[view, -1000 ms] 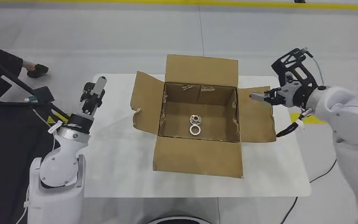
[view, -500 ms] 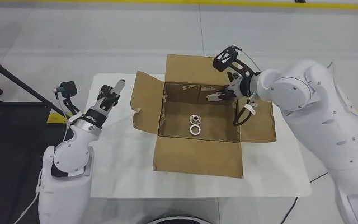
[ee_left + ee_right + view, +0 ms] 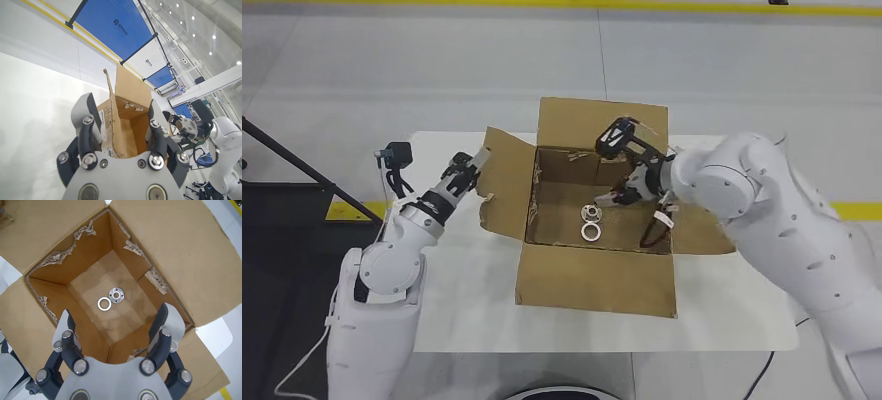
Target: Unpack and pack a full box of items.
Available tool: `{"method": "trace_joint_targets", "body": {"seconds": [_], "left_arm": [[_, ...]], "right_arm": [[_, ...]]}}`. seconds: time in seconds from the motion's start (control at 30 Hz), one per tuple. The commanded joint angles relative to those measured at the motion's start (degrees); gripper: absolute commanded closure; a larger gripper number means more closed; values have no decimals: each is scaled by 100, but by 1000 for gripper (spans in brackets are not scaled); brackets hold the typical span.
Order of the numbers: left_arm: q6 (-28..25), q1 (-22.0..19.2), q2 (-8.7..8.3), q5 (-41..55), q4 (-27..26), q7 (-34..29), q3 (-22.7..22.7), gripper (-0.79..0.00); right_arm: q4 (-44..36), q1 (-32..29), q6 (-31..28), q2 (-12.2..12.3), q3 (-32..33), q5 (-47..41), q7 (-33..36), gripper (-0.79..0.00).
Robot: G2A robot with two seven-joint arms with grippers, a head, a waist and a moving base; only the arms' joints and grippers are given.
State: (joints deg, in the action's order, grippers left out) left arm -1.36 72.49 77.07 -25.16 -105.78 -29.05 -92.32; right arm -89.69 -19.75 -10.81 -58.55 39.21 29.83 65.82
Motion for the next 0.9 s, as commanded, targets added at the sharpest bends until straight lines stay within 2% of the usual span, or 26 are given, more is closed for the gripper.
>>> {"method": "trace_joint_targets", "body": {"seconds": [0.0,0.27,0.37,0.4,0.43,0.57,0.7,0.73,0.83,0.87], "left_arm": [[19,7,-6,-10,-5,12,35,-517],[95,95,-39,-19,-57,86,105,-514],[125,127,-52,-18,-84,115,109,-548],[137,139,-55,-12,-94,126,112,-533],[139,151,-59,2,-103,131,117,-523],[161,177,-75,19,-120,163,131,-551],[176,198,-90,32,-134,202,147,-536],[180,201,-94,34,-134,206,151,-526],[196,206,-105,38,-143,211,173,-413],[199,205,-109,37,-144,214,179,-413]], "right_arm": [[132,87,4,-91,-202,9,12,-785],[1005,465,-192,-581,-989,-127,-42,-785],[1367,573,-172,-770,-1217,-149,-65,-680],[1488,607,-212,-834,-1287,-177,-76,-499],[1616,636,-243,-898,-1345,-212,-111,-391],[2175,743,-426,-1146,-1569,-323,-166,-345],[2623,827,-354,-1392,-1768,-288,-203,-345],[2725,847,-317,-1451,-1810,-271,-201,-342],[3048,892,-310,-1617,-1902,-304,-188,-342],[3150,909,-319,-1671,-1933,-305,-169,-348]]}}
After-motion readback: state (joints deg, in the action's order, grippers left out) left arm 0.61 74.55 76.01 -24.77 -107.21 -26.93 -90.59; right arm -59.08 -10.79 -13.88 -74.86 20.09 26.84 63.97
